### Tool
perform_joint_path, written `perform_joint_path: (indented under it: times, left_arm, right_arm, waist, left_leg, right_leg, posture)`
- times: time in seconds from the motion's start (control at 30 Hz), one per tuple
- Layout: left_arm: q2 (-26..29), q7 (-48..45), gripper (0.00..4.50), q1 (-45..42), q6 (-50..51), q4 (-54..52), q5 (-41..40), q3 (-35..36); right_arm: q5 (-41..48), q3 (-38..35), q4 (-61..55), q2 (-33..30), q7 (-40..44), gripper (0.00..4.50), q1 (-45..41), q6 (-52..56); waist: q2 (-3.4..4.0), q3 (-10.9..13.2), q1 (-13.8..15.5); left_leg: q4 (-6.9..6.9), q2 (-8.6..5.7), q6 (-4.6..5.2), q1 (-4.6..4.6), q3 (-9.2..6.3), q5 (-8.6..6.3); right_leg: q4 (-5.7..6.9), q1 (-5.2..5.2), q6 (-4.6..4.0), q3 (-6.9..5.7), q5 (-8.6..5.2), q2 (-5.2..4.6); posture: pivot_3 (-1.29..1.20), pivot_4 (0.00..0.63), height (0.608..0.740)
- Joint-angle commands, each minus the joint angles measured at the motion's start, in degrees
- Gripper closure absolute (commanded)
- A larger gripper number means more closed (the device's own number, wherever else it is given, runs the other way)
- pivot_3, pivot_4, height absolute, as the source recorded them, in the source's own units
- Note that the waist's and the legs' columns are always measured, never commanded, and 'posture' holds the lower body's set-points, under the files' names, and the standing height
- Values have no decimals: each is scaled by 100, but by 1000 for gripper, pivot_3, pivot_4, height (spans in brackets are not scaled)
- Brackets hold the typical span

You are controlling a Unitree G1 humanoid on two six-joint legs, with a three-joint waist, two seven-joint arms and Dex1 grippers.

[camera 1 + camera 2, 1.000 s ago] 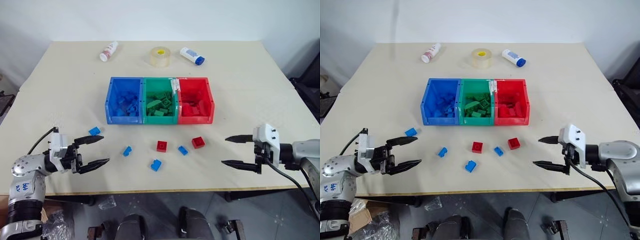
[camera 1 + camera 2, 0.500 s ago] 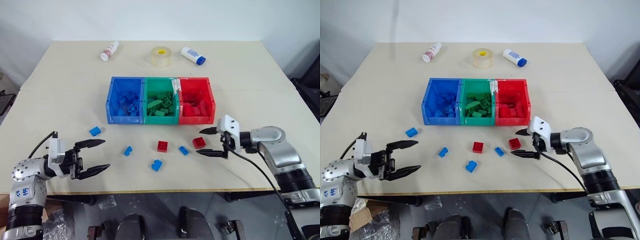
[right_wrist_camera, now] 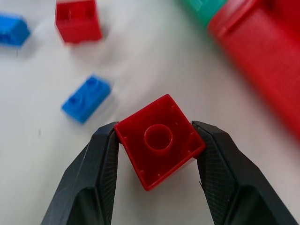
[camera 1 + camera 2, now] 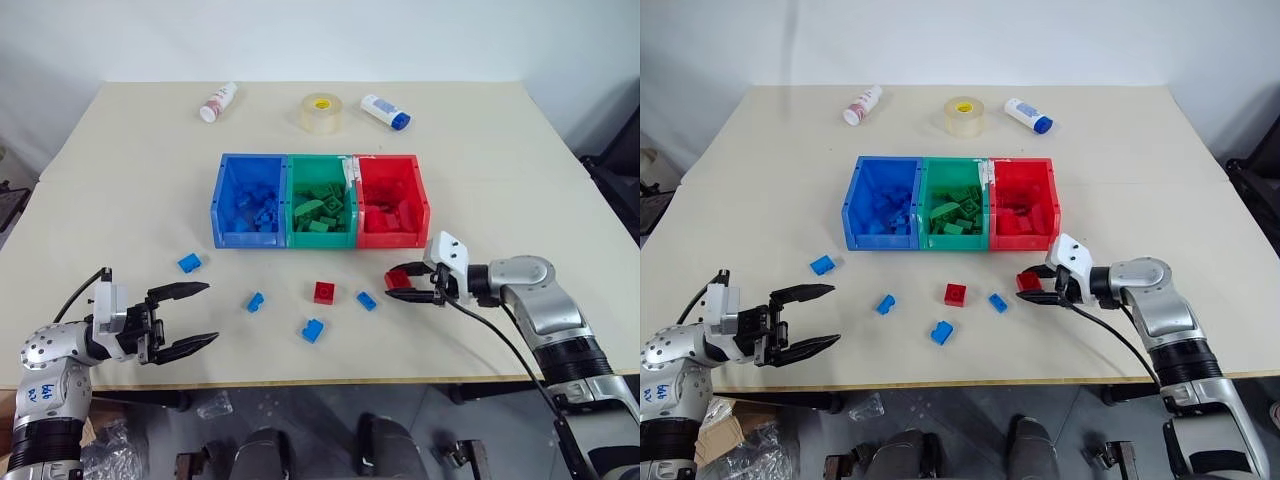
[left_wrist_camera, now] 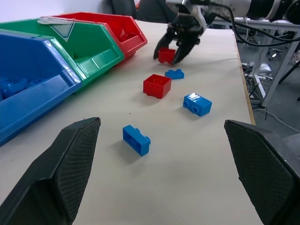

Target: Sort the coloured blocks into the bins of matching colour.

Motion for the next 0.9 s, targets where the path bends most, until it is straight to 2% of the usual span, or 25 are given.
perform_joint_path:
  times: [0.03, 0.17, 0.33, 0.47, 0.57, 0.6, 0.77, 0.9]
  left_arm:
    - [31, 4, 0, -78, -11, -39, -119, 122]
    - [-4, 38, 0, -166, 1, 3, -86, 67]
    - [-86, 75, 0, -357, -37, 96, -14, -27]
    - [-123, 69, 0, -485, -63, 162, 21, -64]
    - [-126, 54, 0, -552, -91, 224, 30, -80]
    - [-123, 39, 0, -578, -99, 256, 32, -86]
    - [-101, -60, 0, -687, -121, 399, 50, -116]
    - [-100, -151, 0, -861, -152, 608, 82, -165]
  right_arm:
    - [306, -453, -455, 21, -356, 2488, -301, 257]
    - [231, -599, 1, 223, -812, 2488, -1095, 211]
    - [-268, -473, 1802, 628, -1262, 2488, -2237, -665]
    - [-528, -454, 2928, 883, -1498, 1138, -2833, -1253]
    - [-619, -454, 3287, 947, -1478, 162, -2999, -1522]
    - [-617, -468, 3312, 951, -1443, 22, -3013, -1561]
    - [-575, -523, 3154, 859, -1246, 22, -2896, -1614]
    - [-301, -537, 2245, 625, -655, 22, -2336, -1282]
  waist:
    - [0, 0, 0]
    - [2, 1, -32]
    - [2, 1, -107]
    - [2, 2, -141]
    - [4, 2, -169]
    - [4, 2, -175]
    - [4, 2, -179]
    - [4, 2, -138]
  left_leg:
    - [0, 0, 0, 0, -1, 0]
    - [0, 0, 0, 0, 2, 0]
    - [-2, 1, -1, -1, 4, 1]
    - [-4, -2, -1, -4, 7, 0]
    - [-6, -2, -1, -4, 7, 1]
    - [-6, -2, -1, -4, 7, 1]
    - [-6, -1, -2, -3, 7, 1]
    - [-6, 0, -2, -3, 6, 1]
  right_leg:
    - [0, 0, 0, 0, 0, 0]
    - [2, -3, 0, 2, 0, 0]
    - [11, -8, -4, 1, -2, 1]
    - [6, -8, -3, 1, -2, 0]
    - [5, -8, -3, 1, -2, 1]
    - [5, -8, -2, 1, -2, 1]
    - [7, -8, -2, 2, -2, 1]
    - [6, -7, -2, 2, -2, 1]
  posture:
    - [0, 150, 740]
    - [0, 150, 740]
    - [0, 150, 740]
    - [0, 150, 740]
    - [0, 150, 740]
    - [0, 150, 740]
    - [0, 150, 740]
    - [0, 150, 740]
